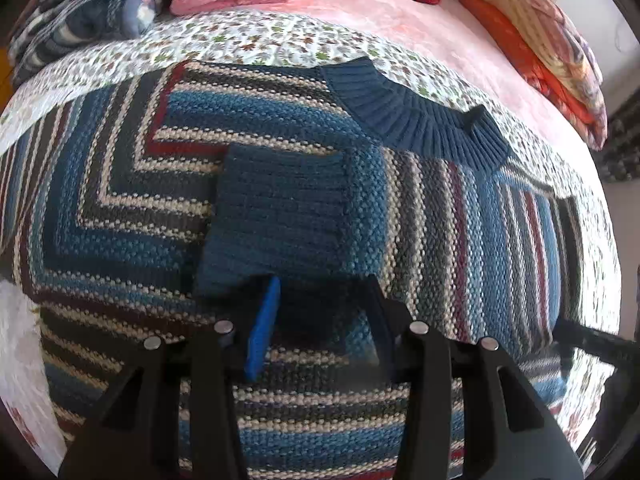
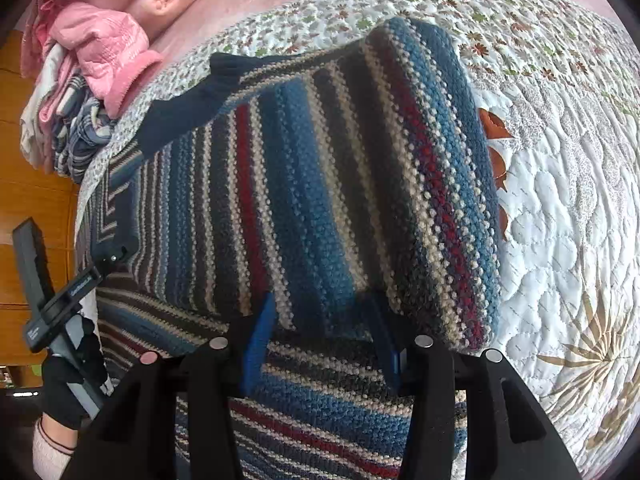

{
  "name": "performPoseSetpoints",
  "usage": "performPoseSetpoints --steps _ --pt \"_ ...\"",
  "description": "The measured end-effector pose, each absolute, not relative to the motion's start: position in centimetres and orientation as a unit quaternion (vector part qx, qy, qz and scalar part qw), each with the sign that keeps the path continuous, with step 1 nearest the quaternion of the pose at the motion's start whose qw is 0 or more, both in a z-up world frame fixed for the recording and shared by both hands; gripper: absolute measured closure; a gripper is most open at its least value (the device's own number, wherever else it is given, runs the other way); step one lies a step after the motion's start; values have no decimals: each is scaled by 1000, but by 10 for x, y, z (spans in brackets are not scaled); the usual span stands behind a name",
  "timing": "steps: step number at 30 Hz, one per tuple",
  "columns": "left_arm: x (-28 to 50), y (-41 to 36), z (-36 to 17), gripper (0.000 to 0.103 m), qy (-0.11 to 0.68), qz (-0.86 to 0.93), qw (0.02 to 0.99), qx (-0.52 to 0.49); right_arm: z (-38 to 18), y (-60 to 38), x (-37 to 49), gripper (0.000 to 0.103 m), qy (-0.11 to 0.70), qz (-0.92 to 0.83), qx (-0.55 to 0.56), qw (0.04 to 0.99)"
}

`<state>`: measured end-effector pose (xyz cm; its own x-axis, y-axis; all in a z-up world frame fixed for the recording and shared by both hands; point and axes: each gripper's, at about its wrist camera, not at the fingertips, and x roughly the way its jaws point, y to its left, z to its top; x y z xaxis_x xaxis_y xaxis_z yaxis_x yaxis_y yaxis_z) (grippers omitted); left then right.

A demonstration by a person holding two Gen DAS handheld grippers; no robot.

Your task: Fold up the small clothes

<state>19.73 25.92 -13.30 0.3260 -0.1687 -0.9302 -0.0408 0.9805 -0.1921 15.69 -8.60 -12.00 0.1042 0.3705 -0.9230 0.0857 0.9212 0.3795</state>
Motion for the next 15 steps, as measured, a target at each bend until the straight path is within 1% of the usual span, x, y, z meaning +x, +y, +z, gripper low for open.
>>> performPoseSetpoints --steps 3,6,7,8,10,12,15 --pt "197 264 -124 60 578 -40 808 -108 -117 -78 159 52 662 94 155 727" --pt "189 290 -99 59 561 -30 814 -148 -104 -70 162 52 652 99 163 734" --pt "184 302 -88 57 552 -23 821 -145 -97 -67 163 51 645 105 168 738" --pt "182 314 -81 51 546 -15 826 -142 -90 -64 164 49 638 109 170 743" --pt "171 351 -65 44 535 13 832 -143 -82 -57 167 44 627 109 172 752" --pt "161 390 -60 43 534 51 830 -150 -73 -50 168 41 615 105 173 762" --pt "148 452 -61 42 537 105 816 -187 -69 -36 169 39 611 107 172 765"
